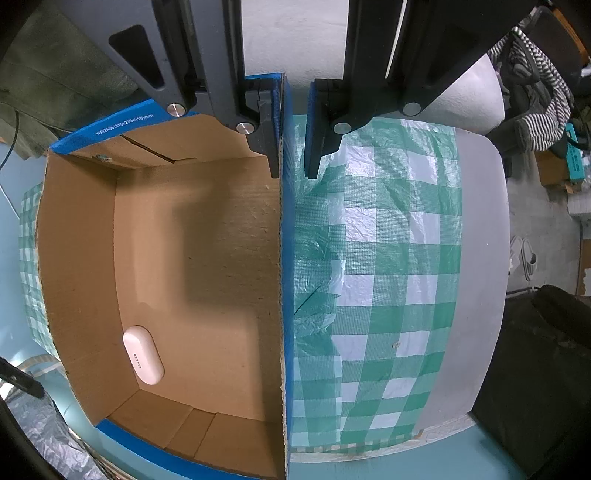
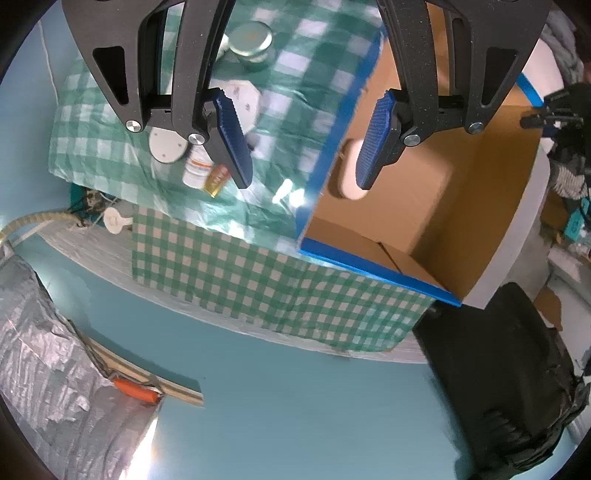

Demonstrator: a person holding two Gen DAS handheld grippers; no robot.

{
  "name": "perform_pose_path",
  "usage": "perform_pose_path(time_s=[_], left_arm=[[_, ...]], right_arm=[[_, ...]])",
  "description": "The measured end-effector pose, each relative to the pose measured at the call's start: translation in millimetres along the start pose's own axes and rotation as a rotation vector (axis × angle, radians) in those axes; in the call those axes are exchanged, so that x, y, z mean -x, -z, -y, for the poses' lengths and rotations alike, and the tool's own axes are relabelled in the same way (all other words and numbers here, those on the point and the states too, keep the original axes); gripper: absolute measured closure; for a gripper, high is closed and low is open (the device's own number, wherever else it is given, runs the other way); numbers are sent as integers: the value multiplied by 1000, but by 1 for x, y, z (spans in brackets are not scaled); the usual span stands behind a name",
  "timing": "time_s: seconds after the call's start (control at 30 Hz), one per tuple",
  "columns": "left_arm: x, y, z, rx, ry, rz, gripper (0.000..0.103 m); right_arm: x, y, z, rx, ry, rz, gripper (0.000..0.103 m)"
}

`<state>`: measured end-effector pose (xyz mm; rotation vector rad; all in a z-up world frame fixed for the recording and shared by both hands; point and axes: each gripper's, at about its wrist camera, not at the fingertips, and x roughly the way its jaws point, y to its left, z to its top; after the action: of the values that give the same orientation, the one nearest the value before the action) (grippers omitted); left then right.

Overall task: Organize rigid objects
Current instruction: 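Move the right gripper back over the green metal tin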

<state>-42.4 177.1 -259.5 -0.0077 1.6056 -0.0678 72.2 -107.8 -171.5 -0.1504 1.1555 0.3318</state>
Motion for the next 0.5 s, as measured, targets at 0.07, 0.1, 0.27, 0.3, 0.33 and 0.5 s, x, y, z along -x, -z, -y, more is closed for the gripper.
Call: perform_pose_path(time_s=[0.07, 0.1, 0.27, 0.3, 0.33, 0.5], left_arm=[[0, 0, 0, 0, -2, -1, 92], [0, 0, 0, 0, -2, -2, 92], [0, -1, 1, -4, -3, -4, 92], [-1, 0, 1, -4, -4, -4, 92], [-1, 0, 1, -3, -4, -4, 92], [-1, 0, 3, -7, -7, -6, 92]], right_arm=[[3, 5, 4, -5, 11, 0, 44], [4, 8, 6, -8, 14, -2, 44], [5, 25, 17, -33, 30, -24, 44], [5, 29, 19, -38, 34, -31, 44], [5, 33, 21, -42, 37, -36, 44], [2, 53, 33, -77, 46, -76, 44]])
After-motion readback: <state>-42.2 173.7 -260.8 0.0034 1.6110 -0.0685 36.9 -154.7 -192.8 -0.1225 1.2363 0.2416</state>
